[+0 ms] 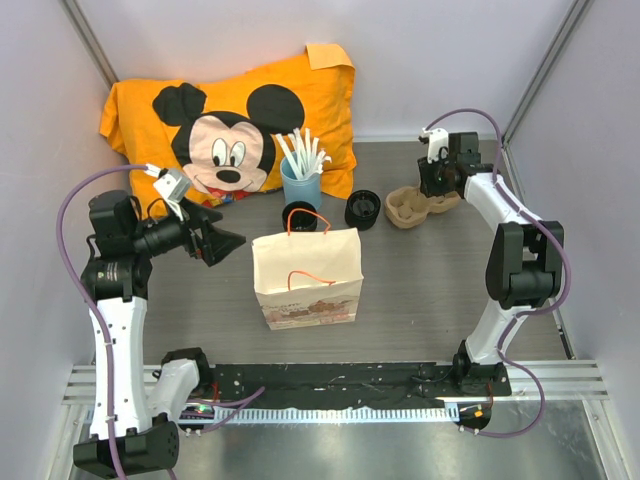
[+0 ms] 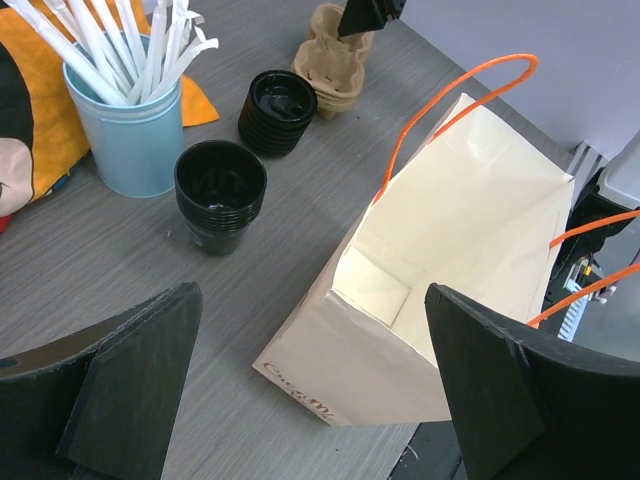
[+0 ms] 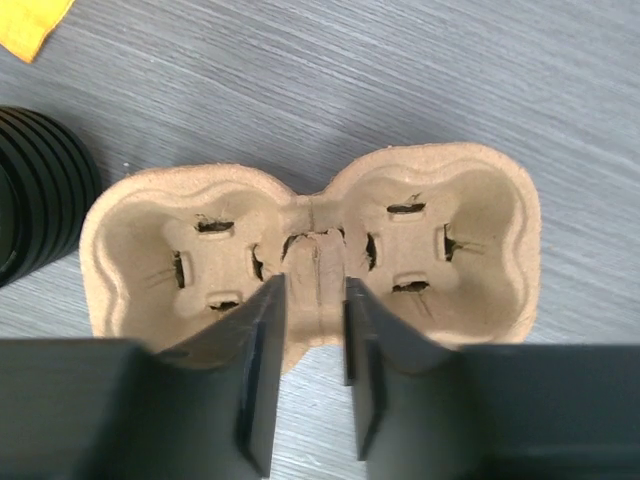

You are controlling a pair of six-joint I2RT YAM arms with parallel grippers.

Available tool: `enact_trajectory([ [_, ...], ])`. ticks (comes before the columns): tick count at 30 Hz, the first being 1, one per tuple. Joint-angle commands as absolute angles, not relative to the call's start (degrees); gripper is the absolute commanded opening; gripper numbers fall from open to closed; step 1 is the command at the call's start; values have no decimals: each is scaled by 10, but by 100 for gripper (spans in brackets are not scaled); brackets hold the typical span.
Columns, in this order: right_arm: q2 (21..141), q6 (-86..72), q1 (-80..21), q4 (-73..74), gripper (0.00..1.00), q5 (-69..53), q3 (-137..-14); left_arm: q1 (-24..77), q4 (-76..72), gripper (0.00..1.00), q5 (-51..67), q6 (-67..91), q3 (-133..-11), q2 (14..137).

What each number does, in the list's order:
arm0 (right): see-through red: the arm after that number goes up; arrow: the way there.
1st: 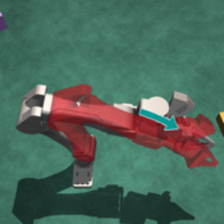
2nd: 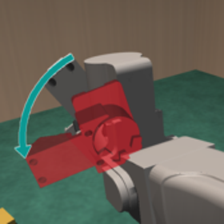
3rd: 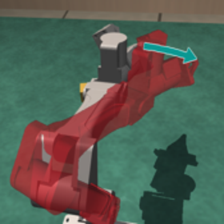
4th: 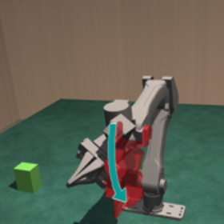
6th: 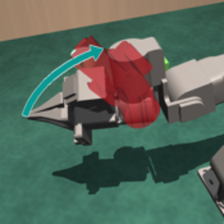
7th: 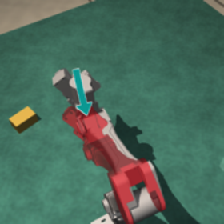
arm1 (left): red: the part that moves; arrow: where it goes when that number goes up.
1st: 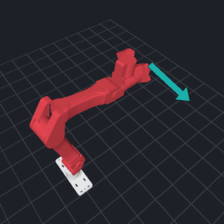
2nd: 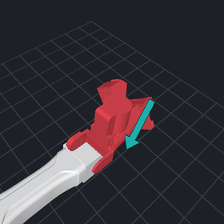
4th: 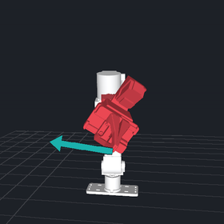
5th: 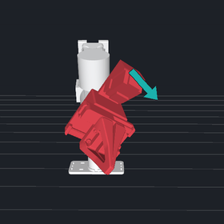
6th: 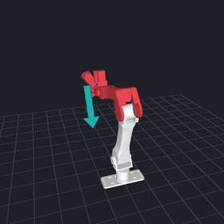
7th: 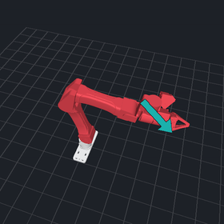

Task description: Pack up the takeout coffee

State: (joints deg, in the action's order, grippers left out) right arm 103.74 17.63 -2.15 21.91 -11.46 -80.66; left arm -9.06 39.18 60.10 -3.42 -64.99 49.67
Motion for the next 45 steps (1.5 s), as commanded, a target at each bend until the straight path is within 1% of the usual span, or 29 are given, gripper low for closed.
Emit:
enact_trajectory([
  [1, 1031, 180, -23, 201, 43, -110, -809, -95, 365, 100, 617, -30, -650, 489],
  [2, 1033, 181, -23, 201, 48, -110, -809, -95, 365, 100, 617, -31, -650, 490],
  [3, 1035, 185, -23, 201, 56, -109, -810, -96, 365, 100, 616, -31, -650, 490],
  [5, 1045, 189, -24, 203, 65, -105, -813, -95, 364, 100, 617, -30, -650, 490],
  [8, 1057, 197, -24, 207, 67, -107, -814, -95, 364, 100, 617, -31, -650, 491],
  [16, 1082, 206, -23, 214, 68, -106, -817, -96, 363, 99, 618, -31, -650, 493],
  [22, 1087, 207, -23, 216, 65, -111, -818, -96, 363, 100, 618, -31, -650, 494],
  [27, 1087, 207, -23, 216, 55, -113, -819, -96, 363, 100, 619, -29, -650, 496],
  [28, 1089, 206, -25, 215, 51, -115, -819, -96, 363, 100, 619, -29, -650, 496],
  [29, 1089, 206, -23, 216, 49, -115, -819, -96, 362, 100, 619, -29, -650, 495],
  [35, 1088, 206, -23, 218, 42, -119, -820, -96, 362, 100, 618, -28, -650, 495],
  [36, 1087, 205, -23, 217, 37, -119, -821, -96, 362, 100, 618, -29, -650, 495],
  [37, 1086, 205, -23, 217, 35, -120, -820, -96, 362, 100, 619, -28, -650, 495],
  [42, 1076, 201, -23, 219, 29, -120, -822, -97, 362, 100, 618, -29, -649, 495],
  [45, 1062, 198, -23, 218, 28, -122, -824, -97, 361, 100, 618, -28, -649, 494],
])
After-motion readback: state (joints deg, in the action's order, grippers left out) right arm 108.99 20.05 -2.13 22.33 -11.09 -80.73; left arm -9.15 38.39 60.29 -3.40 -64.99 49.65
